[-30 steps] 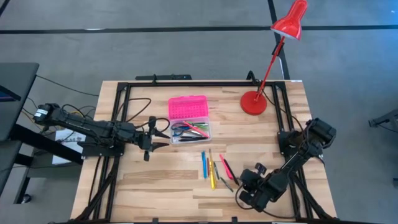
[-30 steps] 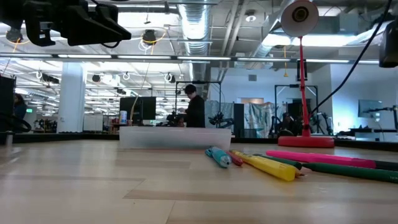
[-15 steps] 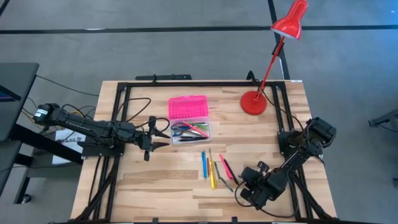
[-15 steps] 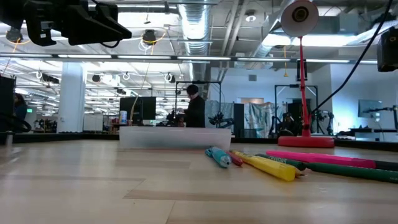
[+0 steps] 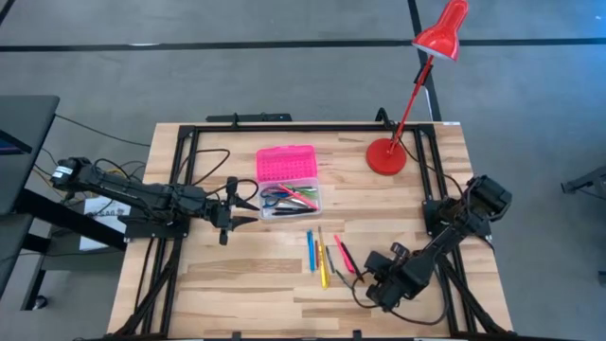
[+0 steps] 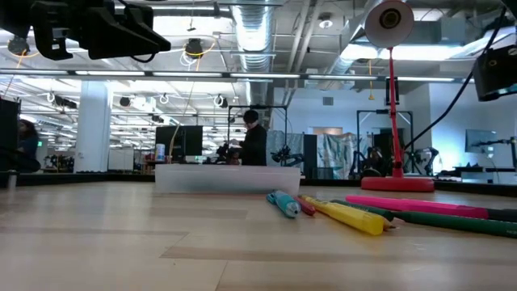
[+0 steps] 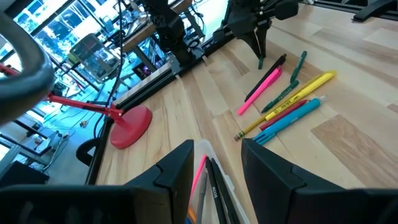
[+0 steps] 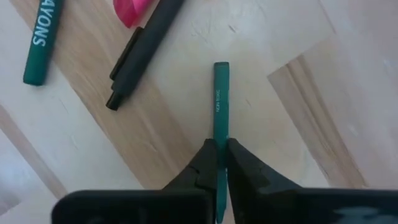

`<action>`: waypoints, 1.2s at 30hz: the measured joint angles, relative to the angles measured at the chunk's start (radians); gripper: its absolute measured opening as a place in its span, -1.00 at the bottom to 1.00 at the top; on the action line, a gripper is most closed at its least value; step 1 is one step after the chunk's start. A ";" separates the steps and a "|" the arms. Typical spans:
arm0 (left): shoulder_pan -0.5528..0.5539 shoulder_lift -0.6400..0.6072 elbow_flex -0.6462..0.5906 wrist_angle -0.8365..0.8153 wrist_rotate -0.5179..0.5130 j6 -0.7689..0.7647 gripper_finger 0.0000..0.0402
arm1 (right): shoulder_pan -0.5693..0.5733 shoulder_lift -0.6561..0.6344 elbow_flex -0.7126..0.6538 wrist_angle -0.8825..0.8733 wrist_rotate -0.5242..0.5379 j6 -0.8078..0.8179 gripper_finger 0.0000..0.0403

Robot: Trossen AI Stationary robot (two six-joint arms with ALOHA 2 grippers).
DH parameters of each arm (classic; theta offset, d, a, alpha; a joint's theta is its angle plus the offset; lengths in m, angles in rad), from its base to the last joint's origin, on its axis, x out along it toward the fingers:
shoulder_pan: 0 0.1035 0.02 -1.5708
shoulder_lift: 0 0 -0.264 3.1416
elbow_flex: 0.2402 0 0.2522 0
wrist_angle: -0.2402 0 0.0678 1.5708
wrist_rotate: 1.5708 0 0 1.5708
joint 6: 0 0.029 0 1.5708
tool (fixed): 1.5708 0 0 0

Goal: Pick & place school supplies into a supply box
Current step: Put the green crayon into the pink supply box

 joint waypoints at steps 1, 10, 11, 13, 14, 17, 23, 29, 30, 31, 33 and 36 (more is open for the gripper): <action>0.000 0.000 0.000 0.000 0.000 0.000 -0.36 | -0.003 0.001 0.006 -0.010 -0.005 -0.008 -0.98; 0.000 0.000 0.000 0.000 -0.008 -0.001 -0.36 | -0.014 0.012 0.086 -0.219 0.006 -0.036 -0.99; 0.000 0.000 0.000 0.000 -0.010 -0.001 -0.36 | -0.014 0.011 0.098 -0.239 0.016 -0.028 -0.99; 0.000 0.000 0.000 -0.001 -0.017 -0.001 -0.36 | -0.014 0.010 0.110 -0.296 0.030 -0.015 -0.99; 0.000 0.000 0.001 -0.004 -0.018 -0.002 -0.36 | -0.014 0.010 0.113 -0.315 0.042 -0.012 -0.99; 0.000 0.000 0.001 -0.008 -0.018 -0.005 -0.36 | -0.014 0.009 0.133 -0.354 0.099 -0.013 -1.00; 0.000 0.000 0.001 -0.017 -0.020 -0.013 -0.36 | -0.034 0.008 0.156 -0.412 0.271 -0.080 -1.00; 0.000 0.000 0.001 -0.019 -0.027 -0.020 -0.36 | -0.125 0.007 0.179 -0.402 0.503 -0.226 -1.00; 0.000 0.000 0.001 -0.019 -0.027 -0.023 -0.36 | -0.148 0.007 0.182 -0.396 0.536 -0.252 -1.00; 0.000 0.000 0.001 -0.019 -0.027 -0.028 -0.36 | -0.171 0.006 0.185 -0.387 0.561 -0.282 -1.00; 0.000 0.000 0.001 -0.023 -0.027 -0.031 -0.36 | -0.226 0.006 0.188 -0.344 0.602 -0.362 -1.00; 0.000 0.000 0.001 -0.030 -0.027 -0.036 -0.36 | -0.318 0.006 0.195 -0.246 0.621 -0.522 -1.00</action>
